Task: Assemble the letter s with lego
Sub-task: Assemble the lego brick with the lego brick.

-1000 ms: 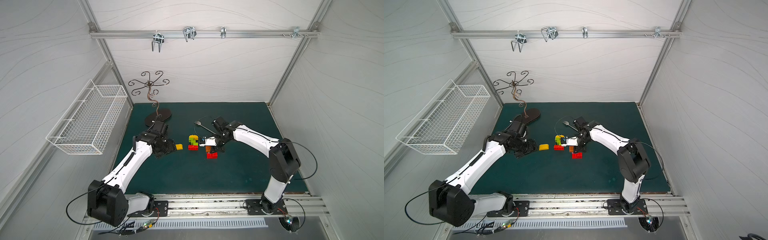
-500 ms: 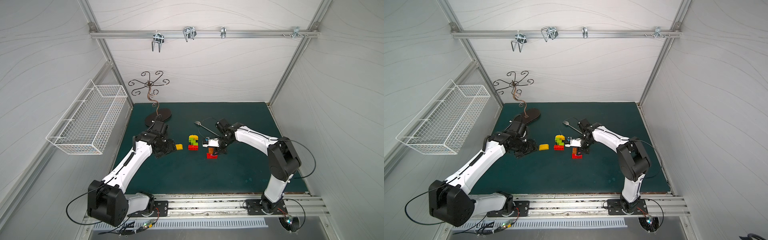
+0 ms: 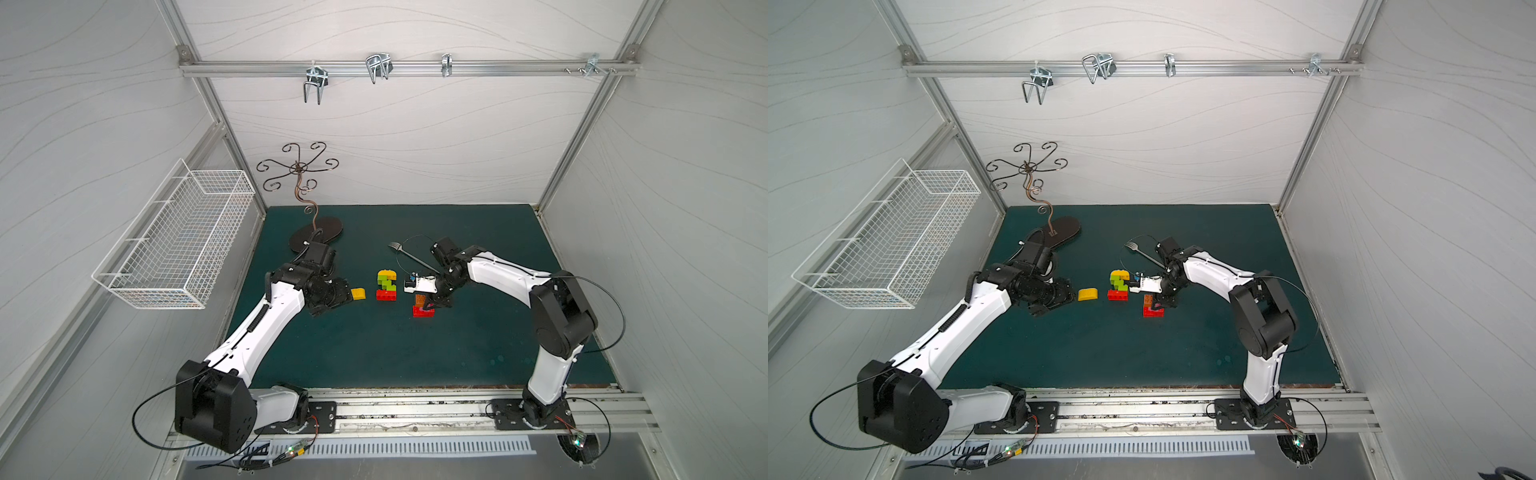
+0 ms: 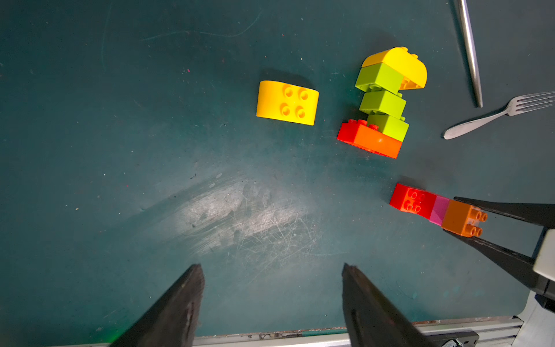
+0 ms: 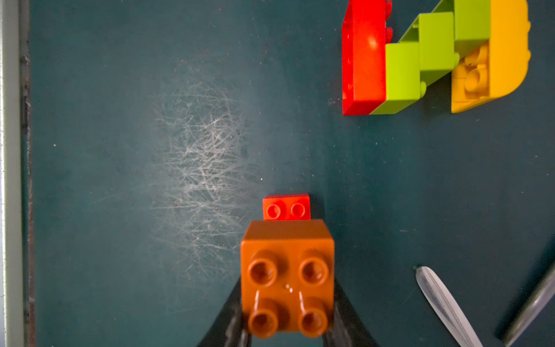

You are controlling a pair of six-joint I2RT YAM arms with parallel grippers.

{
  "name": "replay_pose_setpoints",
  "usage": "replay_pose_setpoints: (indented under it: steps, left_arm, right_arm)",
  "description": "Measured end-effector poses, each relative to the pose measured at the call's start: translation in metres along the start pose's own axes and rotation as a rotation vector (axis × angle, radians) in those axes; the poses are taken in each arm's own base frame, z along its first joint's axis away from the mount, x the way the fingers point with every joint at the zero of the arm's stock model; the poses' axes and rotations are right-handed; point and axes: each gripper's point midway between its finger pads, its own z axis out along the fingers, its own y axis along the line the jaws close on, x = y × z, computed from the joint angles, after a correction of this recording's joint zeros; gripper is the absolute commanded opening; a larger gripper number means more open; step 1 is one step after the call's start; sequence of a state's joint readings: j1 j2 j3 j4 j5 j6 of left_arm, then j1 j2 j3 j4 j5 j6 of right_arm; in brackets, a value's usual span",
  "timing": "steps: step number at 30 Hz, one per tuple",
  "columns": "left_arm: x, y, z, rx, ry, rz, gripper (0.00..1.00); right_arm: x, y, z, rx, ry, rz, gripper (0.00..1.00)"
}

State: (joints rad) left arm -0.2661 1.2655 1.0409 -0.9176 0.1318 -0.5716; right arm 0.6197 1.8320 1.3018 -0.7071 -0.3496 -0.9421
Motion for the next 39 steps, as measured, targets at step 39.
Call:
replay_pose_setpoints:
  steps: [39]
  left_arm:
    - [-0.0001,0.0021,0.0031,-0.010,0.010,0.001,0.76]
  right_arm:
    - [0.0015,0.0026,0.0083,-0.035,0.001,-0.129,0.00]
